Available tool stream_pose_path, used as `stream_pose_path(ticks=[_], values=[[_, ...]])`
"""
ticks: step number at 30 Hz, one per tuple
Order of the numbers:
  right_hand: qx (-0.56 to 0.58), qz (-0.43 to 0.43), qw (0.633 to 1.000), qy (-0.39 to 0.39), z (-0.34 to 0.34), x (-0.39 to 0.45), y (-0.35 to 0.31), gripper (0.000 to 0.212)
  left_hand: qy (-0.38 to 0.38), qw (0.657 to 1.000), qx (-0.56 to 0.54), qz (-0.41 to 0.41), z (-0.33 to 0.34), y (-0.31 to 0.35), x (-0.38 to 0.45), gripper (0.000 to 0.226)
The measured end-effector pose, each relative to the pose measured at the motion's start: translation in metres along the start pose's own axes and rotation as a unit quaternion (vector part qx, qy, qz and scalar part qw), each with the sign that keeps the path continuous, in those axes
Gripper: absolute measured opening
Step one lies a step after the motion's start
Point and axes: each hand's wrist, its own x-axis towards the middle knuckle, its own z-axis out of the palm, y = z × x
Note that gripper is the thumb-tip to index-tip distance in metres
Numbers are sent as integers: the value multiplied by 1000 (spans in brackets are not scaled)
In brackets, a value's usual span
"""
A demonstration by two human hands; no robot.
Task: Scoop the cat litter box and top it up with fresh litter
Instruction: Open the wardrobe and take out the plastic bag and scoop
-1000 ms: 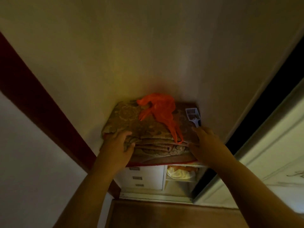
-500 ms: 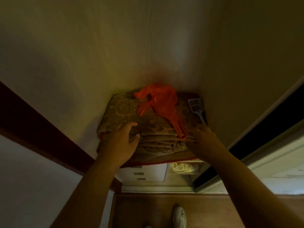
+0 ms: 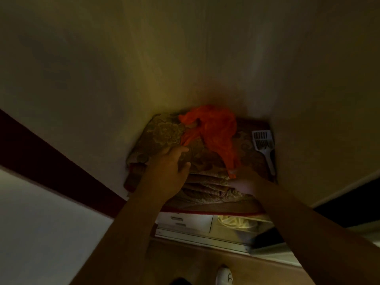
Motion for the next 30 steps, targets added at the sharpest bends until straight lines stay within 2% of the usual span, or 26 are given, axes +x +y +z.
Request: stream_pose_path(ticks=[4, 6, 10, 14, 16, 17, 19, 20, 23, 25, 27, 30], values=[[4, 28, 999, -28, 3, 24, 1, 81, -10, 1000, 1, -13, 12, 8, 15, 43], [16, 22, 999, -18, 4, 30, -3, 96, -20, 1000, -1, -17, 16, 11, 21, 43], [26, 44, 999, -13, 15, 54, 0, 101, -30, 1000, 4, 0, 22, 13, 34, 42], [69, 74, 995, -18, 19, 59, -3, 83, -36, 999, 10, 6, 24, 11, 40, 42], [106, 66, 992, 9, 17, 61, -6, 78, -45, 999, 11, 7, 25, 7, 43, 42], [107, 45, 993, 26, 14, 60, -7, 67, -48, 999, 11, 8, 24, 5, 43, 42], [149, 15, 988, 46, 4, 52, -11, 21, -52, 998, 13, 14, 23, 2, 44, 42], [177, -1, 983, 51, -4, 48, -14, 16, -53, 998, 12, 17, 21, 1, 44, 42], [216, -53, 971, 86, -36, 16, -38, 9, -64, 998, -3, 10, 15, 2, 46, 44], [236, -108, 959, 114, -57, -3, -55, 18, -68, 998, -13, 8, 11, 5, 48, 46], [254, -160, 946, 124, -75, -26, -71, 13, -66, 997, -24, 9, 7, 11, 49, 50], [183, -222, 941, 181, -94, -52, -89, 38, -79, 995, -52, -3, 2, 18, 50, 66]])
